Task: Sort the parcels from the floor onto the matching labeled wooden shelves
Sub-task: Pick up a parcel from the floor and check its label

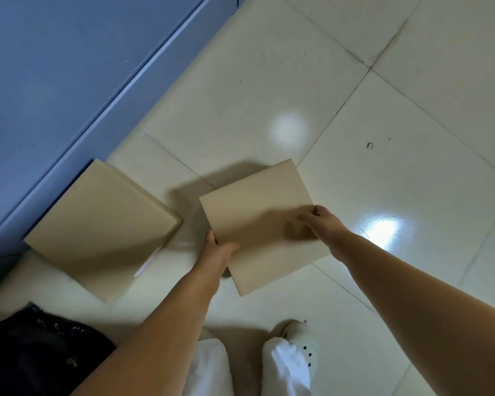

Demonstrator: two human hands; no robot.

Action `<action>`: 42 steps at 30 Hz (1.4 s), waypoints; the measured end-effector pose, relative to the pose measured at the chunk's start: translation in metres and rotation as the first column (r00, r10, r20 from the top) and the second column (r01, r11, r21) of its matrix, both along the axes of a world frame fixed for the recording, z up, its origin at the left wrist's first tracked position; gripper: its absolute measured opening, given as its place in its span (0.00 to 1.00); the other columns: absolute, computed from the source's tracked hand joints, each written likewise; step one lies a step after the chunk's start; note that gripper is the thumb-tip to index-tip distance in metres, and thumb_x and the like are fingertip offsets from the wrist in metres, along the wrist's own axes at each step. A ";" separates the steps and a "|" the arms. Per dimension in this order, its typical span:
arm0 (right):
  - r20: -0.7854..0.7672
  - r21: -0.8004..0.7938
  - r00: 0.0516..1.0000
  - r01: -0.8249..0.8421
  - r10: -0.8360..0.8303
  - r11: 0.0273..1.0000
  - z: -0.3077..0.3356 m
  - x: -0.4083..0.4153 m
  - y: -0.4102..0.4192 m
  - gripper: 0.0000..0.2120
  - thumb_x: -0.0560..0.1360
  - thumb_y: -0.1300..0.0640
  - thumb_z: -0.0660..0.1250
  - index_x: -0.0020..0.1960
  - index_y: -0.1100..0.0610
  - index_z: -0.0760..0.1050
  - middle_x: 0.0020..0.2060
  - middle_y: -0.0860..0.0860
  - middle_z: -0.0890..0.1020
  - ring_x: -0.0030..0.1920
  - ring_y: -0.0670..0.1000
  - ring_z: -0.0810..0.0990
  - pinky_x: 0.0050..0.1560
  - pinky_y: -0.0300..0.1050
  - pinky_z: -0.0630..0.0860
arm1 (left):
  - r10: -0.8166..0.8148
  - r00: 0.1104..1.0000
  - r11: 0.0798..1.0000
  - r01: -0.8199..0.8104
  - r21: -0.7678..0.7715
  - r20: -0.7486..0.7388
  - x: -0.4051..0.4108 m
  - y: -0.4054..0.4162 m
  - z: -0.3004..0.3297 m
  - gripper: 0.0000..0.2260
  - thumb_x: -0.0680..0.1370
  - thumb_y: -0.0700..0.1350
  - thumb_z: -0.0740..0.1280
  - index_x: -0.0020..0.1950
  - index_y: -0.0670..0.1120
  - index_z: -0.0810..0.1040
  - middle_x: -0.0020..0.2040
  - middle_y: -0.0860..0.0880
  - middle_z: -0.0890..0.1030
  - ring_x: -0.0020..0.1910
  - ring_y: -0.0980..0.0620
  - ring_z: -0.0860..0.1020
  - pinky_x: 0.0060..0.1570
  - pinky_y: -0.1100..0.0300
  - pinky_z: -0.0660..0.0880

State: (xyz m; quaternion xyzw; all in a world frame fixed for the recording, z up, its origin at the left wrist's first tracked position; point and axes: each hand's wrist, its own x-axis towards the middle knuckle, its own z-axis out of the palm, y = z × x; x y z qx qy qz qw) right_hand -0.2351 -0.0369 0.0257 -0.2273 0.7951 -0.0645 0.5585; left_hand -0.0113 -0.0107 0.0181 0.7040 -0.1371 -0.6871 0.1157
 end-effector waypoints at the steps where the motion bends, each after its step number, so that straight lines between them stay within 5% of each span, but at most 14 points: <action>1: -0.006 -0.004 1.000 0.023 -0.023 1.000 0.011 -0.001 0.001 0.19 0.72 0.52 0.66 0.60 0.58 0.72 0.52 0.54 0.77 0.50 0.55 0.74 0.46 0.44 0.70 | -0.008 1.000 1.000 0.008 -0.005 0.006 -0.001 -0.004 0.011 0.20 0.75 0.37 0.63 0.65 0.52 0.65 0.52 0.56 0.78 0.43 0.60 0.75 0.36 0.63 0.66; 6: 0.000 -0.047 0.995 0.102 -0.102 0.994 0.084 -0.008 0.005 0.20 0.73 0.52 0.66 0.64 0.54 0.71 0.56 0.53 0.77 0.51 0.53 0.74 0.49 0.44 0.68 | -0.097 0.994 0.994 0.099 -0.042 0.046 -0.004 -0.019 0.075 0.25 0.74 0.38 0.65 0.69 0.51 0.64 0.62 0.51 0.77 0.52 0.51 0.76 0.47 0.60 0.69; 12: 0.031 -0.073 0.986 0.165 -0.163 0.984 0.206 -0.019 0.010 0.06 0.72 0.54 0.64 0.46 0.55 0.77 0.42 0.52 0.79 0.41 0.52 0.74 0.41 0.42 0.70 | -0.158 0.986 0.986 0.161 -0.039 0.060 -0.010 -0.040 0.188 0.34 0.72 0.42 0.65 0.74 0.57 0.54 0.69 0.53 0.72 0.64 0.48 0.73 0.65 0.51 0.69; 18: 0.075 -0.142 0.964 0.262 -0.253 0.955 0.344 -0.036 0.014 0.05 0.74 0.58 0.62 0.45 0.58 0.75 0.39 0.51 0.77 0.38 0.51 0.73 0.39 0.42 0.69 | -0.215 0.975 0.967 0.220 -0.124 0.058 -0.030 -0.065 0.328 0.35 0.71 0.45 0.66 0.74 0.58 0.54 0.67 0.53 0.72 0.61 0.48 0.75 0.65 0.50 0.70; 22: 0.100 -0.174 0.939 0.343 -0.330 0.923 0.435 -0.047 0.018 0.02 0.70 0.60 0.62 0.39 0.55 0.70 0.34 0.50 0.73 0.35 0.51 0.68 0.36 0.42 0.64 | -0.297 0.950 0.943 0.308 -0.130 0.095 -0.033 -0.077 0.384 0.40 0.57 0.56 0.66 0.69 0.65 0.59 0.66 0.56 0.74 0.60 0.50 0.77 0.63 0.48 0.72; 28: 0.108 -0.276 0.924 0.384 -0.368 0.881 0.566 -0.056 0.038 0.20 0.68 0.54 0.64 0.60 0.50 0.71 0.53 0.53 0.80 0.51 0.55 0.76 0.45 0.42 0.70 | -0.356 0.929 0.906 0.369 -0.206 0.102 -0.058 -0.083 0.527 0.38 0.61 0.56 0.67 0.71 0.61 0.60 0.65 0.55 0.75 0.58 0.50 0.77 0.62 0.49 0.72; 33: 0.081 -0.383 0.911 0.403 -0.404 0.831 0.649 -0.064 0.058 0.21 0.68 0.57 0.63 0.61 0.54 0.73 0.46 0.53 0.82 0.49 0.55 0.79 0.55 0.51 0.77 | -0.370 0.923 0.866 0.385 -0.318 0.110 -0.079 -0.083 0.632 0.34 0.68 0.54 0.66 0.72 0.60 0.58 0.68 0.55 0.73 0.60 0.49 0.76 0.63 0.49 0.71; 38: 0.121 -0.529 0.866 0.469 -0.485 0.707 0.714 -0.066 0.080 0.15 0.72 0.62 0.63 0.59 0.56 0.72 0.44 0.56 0.80 0.40 0.53 0.77 0.38 0.43 0.74 | -0.390 0.915 0.783 0.390 -0.485 0.105 -0.095 -0.079 0.716 0.30 0.76 0.49 0.64 0.75 0.56 0.54 0.70 0.52 0.69 0.61 0.47 0.74 0.64 0.48 0.70; 42: 0.121 -0.625 0.833 0.486 -0.540 0.611 0.764 -0.057 0.099 0.18 0.73 0.61 0.64 0.63 0.58 0.72 0.50 0.56 0.80 0.46 0.54 0.78 0.43 0.44 0.74 | -0.445 0.891 0.706 0.413 -0.575 0.094 -0.097 -0.079 0.766 0.30 0.77 0.49 0.63 0.75 0.55 0.53 0.73 0.50 0.66 0.65 0.46 0.71 0.66 0.48 0.67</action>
